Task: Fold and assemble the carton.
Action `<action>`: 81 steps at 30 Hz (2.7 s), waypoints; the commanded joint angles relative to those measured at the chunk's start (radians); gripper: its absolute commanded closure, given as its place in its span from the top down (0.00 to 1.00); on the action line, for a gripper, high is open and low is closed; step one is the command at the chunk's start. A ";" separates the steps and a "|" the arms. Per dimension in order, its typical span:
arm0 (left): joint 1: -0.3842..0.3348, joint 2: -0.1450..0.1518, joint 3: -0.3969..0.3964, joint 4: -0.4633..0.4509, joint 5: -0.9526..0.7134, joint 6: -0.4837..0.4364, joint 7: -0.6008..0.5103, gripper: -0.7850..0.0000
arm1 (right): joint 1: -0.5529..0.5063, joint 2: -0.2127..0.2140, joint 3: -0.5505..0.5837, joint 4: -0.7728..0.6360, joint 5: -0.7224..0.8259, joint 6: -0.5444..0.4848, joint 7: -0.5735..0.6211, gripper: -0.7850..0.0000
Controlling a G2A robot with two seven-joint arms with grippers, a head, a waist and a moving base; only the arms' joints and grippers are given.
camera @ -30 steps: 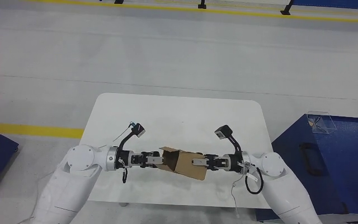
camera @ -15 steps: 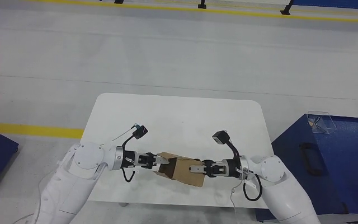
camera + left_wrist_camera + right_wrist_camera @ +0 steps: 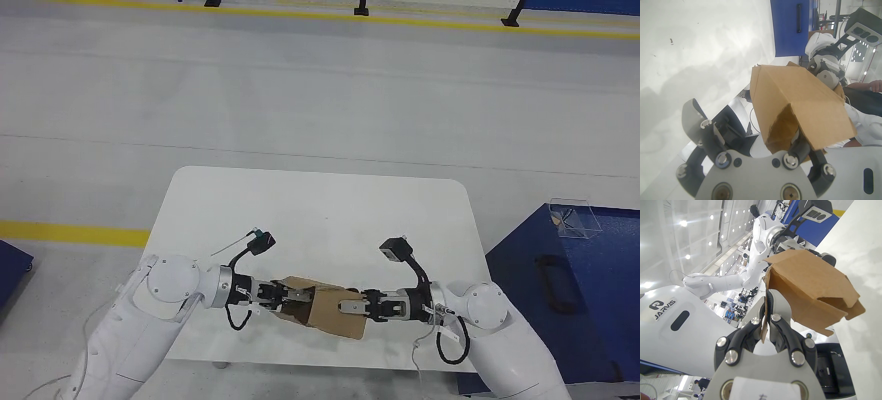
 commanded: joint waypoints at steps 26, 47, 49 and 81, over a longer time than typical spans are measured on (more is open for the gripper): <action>-0.004 -0.006 0.012 0.032 -0.151 0.075 0.045 0.00 | -0.019 0.018 0.087 0.015 -0.070 -0.085 -0.087 1.00; -0.074 -0.057 0.046 0.242 -0.671 0.159 -0.035 0.00 | -0.079 0.028 0.185 -0.062 -0.322 -0.002 -0.368 1.00; -0.096 -0.066 0.073 0.275 -0.676 0.138 -0.051 0.00 | -0.086 0.027 0.175 -0.070 -0.370 0.003 -0.397 1.00; -0.188 -0.115 0.154 0.418 -0.703 0.117 -0.039 0.00 | -0.051 0.004 0.045 -0.039 -0.585 0.032 -0.516 1.00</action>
